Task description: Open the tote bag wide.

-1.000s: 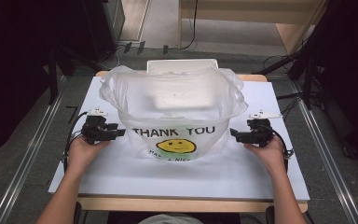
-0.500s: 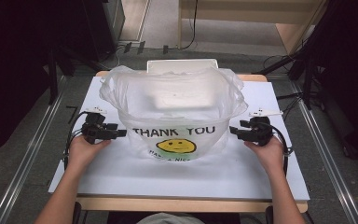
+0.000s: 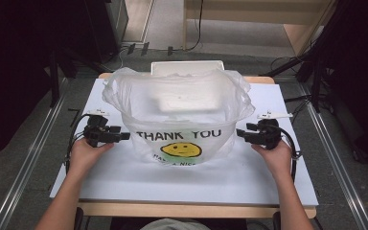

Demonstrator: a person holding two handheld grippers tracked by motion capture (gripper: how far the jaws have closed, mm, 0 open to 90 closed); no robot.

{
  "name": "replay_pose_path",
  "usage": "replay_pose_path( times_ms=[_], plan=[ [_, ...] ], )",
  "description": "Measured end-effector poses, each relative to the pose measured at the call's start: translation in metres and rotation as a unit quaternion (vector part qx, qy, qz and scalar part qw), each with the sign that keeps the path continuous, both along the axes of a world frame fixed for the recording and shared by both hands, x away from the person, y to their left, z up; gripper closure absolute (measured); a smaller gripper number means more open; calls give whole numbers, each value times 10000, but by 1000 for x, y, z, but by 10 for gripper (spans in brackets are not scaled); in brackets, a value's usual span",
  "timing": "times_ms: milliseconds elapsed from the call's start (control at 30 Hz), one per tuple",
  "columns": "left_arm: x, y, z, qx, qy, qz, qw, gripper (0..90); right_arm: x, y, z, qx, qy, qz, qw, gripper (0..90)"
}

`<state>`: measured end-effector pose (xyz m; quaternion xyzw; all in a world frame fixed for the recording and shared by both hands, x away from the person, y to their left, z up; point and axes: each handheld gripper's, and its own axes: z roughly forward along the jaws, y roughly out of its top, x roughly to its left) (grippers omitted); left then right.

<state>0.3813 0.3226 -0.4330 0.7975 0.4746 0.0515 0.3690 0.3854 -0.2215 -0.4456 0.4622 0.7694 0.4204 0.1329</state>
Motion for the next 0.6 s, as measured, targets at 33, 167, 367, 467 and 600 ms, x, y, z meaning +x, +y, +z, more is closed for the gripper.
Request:
replay_pose_path(
  times_ms=[33, 167, 367, 467, 600],
  plan=[
    [0, 0, 0, 19, 18, -7, 10000, 375, 0, 0, 0, -31, -15, -9, 10000, 449],
    [1, 0, -1, 5, 30, -14, 10000, 374, 0, 1, 0, -60, 13, -13, 10000, 440],
    [1, -1, -1, 23, 32, -33, 10000, 374, 1, 1, -2, 8, 83, 110, 9999, 446],
    [1, -2, -2, 40, 47, -35, 10000, 373, 1, 0, -2, 11, 68, 104, 9999, 447],
    [2, -2, -3, 102, 51, -52, 9999, 377, 1, 0, -2, 19, 94, 113, 9999, 455]
  ],
)
